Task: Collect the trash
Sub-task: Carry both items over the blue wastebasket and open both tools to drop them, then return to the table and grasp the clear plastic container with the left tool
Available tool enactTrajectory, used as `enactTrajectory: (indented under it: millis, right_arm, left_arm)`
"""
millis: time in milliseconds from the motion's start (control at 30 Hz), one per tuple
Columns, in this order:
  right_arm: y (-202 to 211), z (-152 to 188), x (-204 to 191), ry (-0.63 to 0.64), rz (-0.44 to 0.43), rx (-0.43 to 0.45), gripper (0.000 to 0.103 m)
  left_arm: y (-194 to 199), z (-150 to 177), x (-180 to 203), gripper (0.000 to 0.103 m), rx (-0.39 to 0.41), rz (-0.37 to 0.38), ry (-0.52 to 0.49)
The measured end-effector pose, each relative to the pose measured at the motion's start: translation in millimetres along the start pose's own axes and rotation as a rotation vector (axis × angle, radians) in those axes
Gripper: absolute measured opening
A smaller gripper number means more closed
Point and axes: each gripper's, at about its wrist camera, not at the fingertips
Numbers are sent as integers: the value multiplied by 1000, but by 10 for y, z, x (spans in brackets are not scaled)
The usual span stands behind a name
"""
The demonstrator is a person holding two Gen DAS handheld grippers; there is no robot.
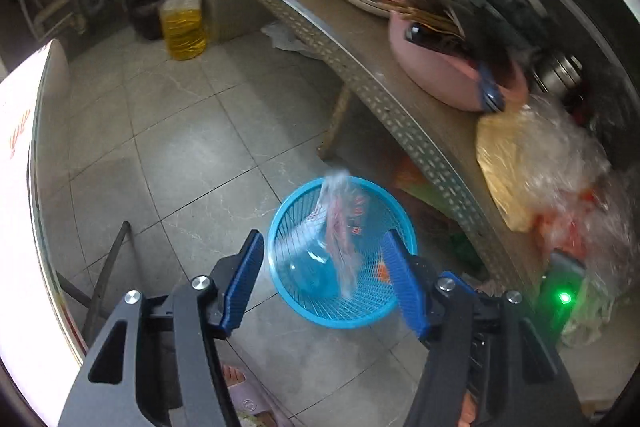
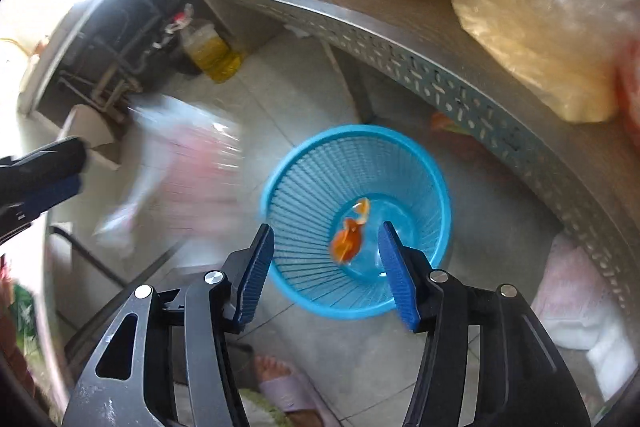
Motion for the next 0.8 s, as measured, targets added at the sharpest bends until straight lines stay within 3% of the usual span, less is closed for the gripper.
enactTrajectory:
  millis: [100, 200, 333, 533, 633, 700, 800]
  right_arm:
    - [37, 64, 17, -19, -18, 7, 53]
    - [163, 182, 39, -18, -25, 4, 53]
    - [438, 346, -48, 27, -16, 26, 57]
    - [837, 526, -324, 137, 8, 87, 71]
    - [1049, 588, -629, 240, 38, 149, 83]
    - [1178, 628, -846, 308, 40, 197, 94]
    - [1303, 673, -1206, 403, 14, 255, 95]
  left_arm:
    - [88, 45, -98, 64, -1, 45, 7]
    - [282, 159, -215, 66, 33, 40, 6]
    - [635, 367, -447, 66, 99, 81, 93]
    - [1293, 838, -756, 67, 249, 101, 171]
    - [1654, 1115, -859, 67, 339, 126, 178]
    - [1876, 1266, -903, 68, 383, 138, 162]
    - [2241, 1512, -908, 71, 484, 80, 85]
Point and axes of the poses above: each gripper's, at about its wrist camera, not at the fingertips, and y roughly against the way its jaws point, x to its right, z to its underside
